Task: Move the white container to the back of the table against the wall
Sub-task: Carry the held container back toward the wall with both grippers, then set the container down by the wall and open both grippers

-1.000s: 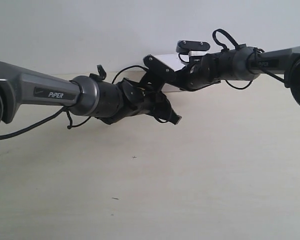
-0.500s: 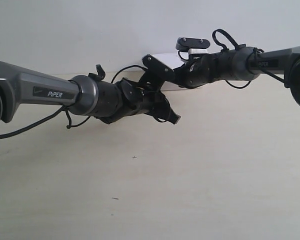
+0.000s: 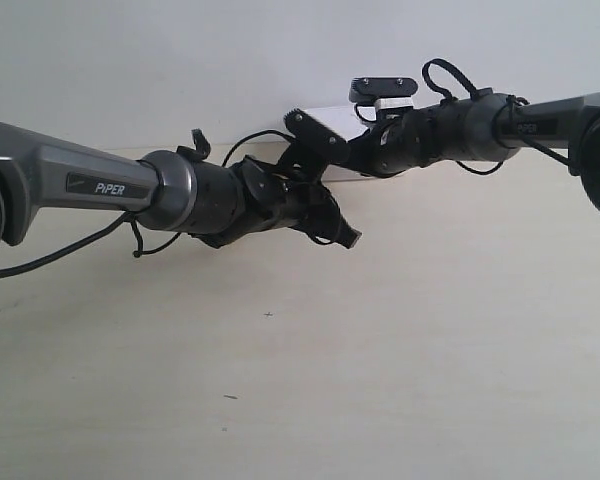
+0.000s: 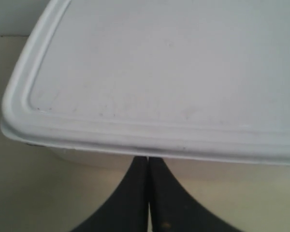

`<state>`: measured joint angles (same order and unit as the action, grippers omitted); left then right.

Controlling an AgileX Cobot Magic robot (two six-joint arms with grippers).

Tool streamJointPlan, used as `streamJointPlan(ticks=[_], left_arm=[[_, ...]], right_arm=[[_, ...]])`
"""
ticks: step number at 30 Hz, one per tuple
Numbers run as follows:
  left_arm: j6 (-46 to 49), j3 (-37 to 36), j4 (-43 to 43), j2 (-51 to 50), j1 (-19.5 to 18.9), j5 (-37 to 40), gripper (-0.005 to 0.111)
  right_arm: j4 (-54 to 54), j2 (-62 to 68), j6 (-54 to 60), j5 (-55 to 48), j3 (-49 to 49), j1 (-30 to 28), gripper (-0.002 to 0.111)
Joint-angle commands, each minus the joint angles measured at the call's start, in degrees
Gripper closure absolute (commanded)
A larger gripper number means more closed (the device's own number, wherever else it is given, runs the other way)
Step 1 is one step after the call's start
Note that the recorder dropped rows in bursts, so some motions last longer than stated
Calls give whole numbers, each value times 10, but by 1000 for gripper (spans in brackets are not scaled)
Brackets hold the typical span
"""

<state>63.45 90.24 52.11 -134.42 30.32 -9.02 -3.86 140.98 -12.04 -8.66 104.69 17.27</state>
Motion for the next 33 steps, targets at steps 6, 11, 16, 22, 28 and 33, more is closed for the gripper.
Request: streamJointPlan(ticks=[6,11,16,22,28,33], left_arm=[[-2,4,-5,-2,-2,-2,107],[-2,4,-5,-2,-2,-4,107],[-2,4,-6,-2,-2,-6,107],[-2,4,-6,-2,-2,-6,107],[-2,4,-6,-2,-2,-7,107],[-2,4,-6,-2,-2,-10,107]], right_arm=[[-12,-1,0,4,4,-20,108],[-10,-1,-1,26,4,-20,108],[-11,-1,-1,29,4,-20,108],[-12,9,-1,55,4,-20,108],[-11,24,-1,70,4,-20,108],[-10,26,-1,68,4,-20,108]])
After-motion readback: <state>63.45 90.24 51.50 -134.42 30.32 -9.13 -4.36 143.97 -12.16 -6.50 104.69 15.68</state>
